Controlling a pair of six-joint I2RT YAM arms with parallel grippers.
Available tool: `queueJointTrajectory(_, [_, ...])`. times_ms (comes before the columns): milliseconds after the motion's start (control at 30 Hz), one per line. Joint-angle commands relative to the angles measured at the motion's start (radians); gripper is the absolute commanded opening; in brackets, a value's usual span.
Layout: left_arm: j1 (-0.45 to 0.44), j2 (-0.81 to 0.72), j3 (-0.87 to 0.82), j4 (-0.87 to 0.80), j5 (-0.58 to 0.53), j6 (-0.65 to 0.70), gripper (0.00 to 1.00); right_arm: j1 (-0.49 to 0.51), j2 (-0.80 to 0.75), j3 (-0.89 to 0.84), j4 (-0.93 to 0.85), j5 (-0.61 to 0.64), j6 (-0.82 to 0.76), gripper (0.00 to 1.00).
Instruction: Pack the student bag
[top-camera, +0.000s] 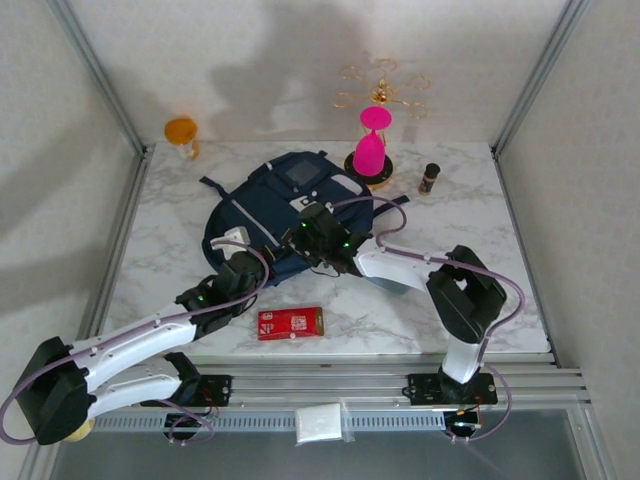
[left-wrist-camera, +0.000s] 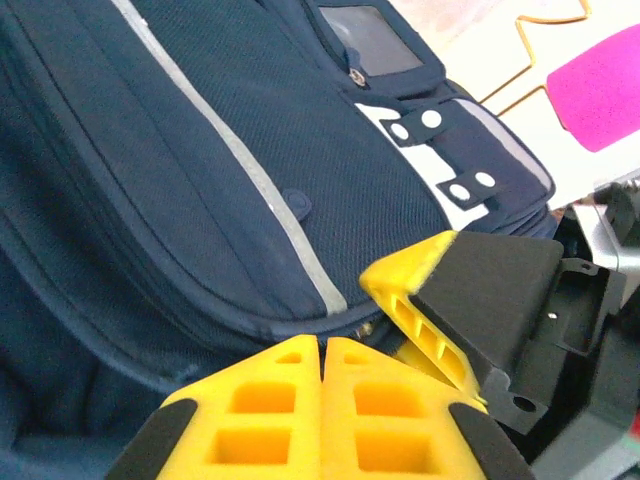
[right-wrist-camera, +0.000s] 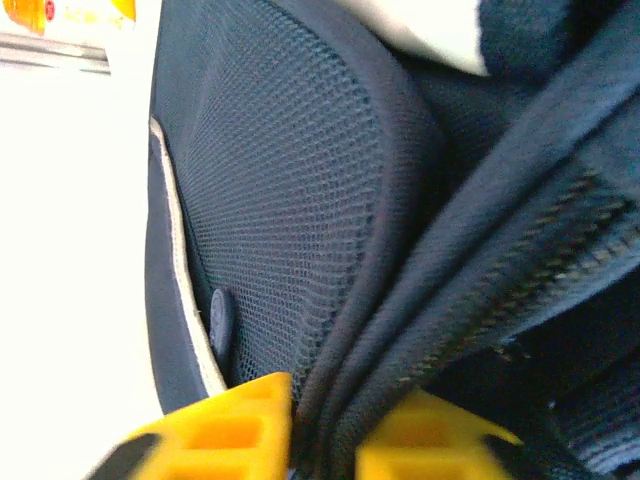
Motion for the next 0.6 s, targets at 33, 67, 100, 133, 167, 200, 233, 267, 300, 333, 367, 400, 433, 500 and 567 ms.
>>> queueJointTrajectory(33, [-0.014,-0.085,-0.003,-0.013,-0.053,-0.007,0.00,0.008,0.100,0.103,0.097,-0.057,-0.136,0.00])
queueJointTrajectory(67, [-0.014,-0.100,-0.007,-0.025,-0.067,-0.011,0.00,0.008,0.108,0.113,0.110,-0.073,-0.150,0.00])
queueJointTrajectory(100, [-0.014,-0.118,-0.016,-0.032,-0.079,-0.016,0.00,0.008,0.112,0.124,0.122,-0.095,-0.171,0.00])
queueJointTrajectory(133, [-0.014,-0.137,-0.026,-0.034,-0.087,-0.020,0.00,0.007,0.111,0.135,0.124,-0.124,-0.201,0.00])
queueJointTrajectory(167, [-0.016,-0.150,-0.036,-0.036,-0.092,-0.020,0.00,0.005,0.103,0.148,0.111,-0.140,-0.233,0.00])
queueJointTrajectory(200, [-0.016,-0.163,-0.044,-0.039,-0.100,-0.021,0.00,0.000,0.088,0.156,0.080,-0.148,-0.271,0.00])
queueJointTrajectory(233, [-0.016,-0.172,-0.050,-0.044,-0.114,-0.023,0.00,-0.012,0.065,0.153,0.051,-0.162,-0.296,0.00])
queueJointTrajectory(267, [-0.016,-0.182,-0.057,-0.047,-0.131,-0.026,0.00,-0.026,0.040,0.133,0.048,-0.189,-0.307,0.00])
queueJointTrajectory(300, [-0.016,-0.190,-0.065,-0.046,-0.149,-0.024,0.00,-0.057,0.005,0.089,0.069,-0.237,-0.312,0.00])
queueJointTrajectory(333, [-0.016,-0.195,-0.073,-0.043,-0.168,-0.021,0.00,-0.087,-0.031,0.048,0.088,-0.282,-0.317,0.00])
queueJointTrajectory(367, [-0.016,-0.199,-0.078,-0.039,-0.185,-0.018,0.00,-0.114,-0.059,0.020,0.088,-0.314,-0.329,0.00])
queueJointTrajectory(400, [-0.014,-0.199,-0.083,-0.029,-0.200,-0.011,0.00,-0.148,-0.083,0.000,0.066,-0.346,-0.364,0.00])
queueJointTrajectory(433, [-0.014,-0.195,-0.089,-0.014,-0.208,0.002,0.00,-0.178,-0.108,-0.008,0.029,-0.377,-0.406,0.00])
queueJointTrajectory(500, [-0.014,-0.185,-0.098,0.012,-0.220,0.032,0.00,-0.257,-0.126,-0.019,-0.024,-0.463,-0.480,0.00])
queueJointTrajectory(567, [-0.013,-0.175,-0.112,0.031,-0.243,0.041,0.00,-0.332,-0.125,-0.033,-0.043,-0.555,-0.517,0.00])
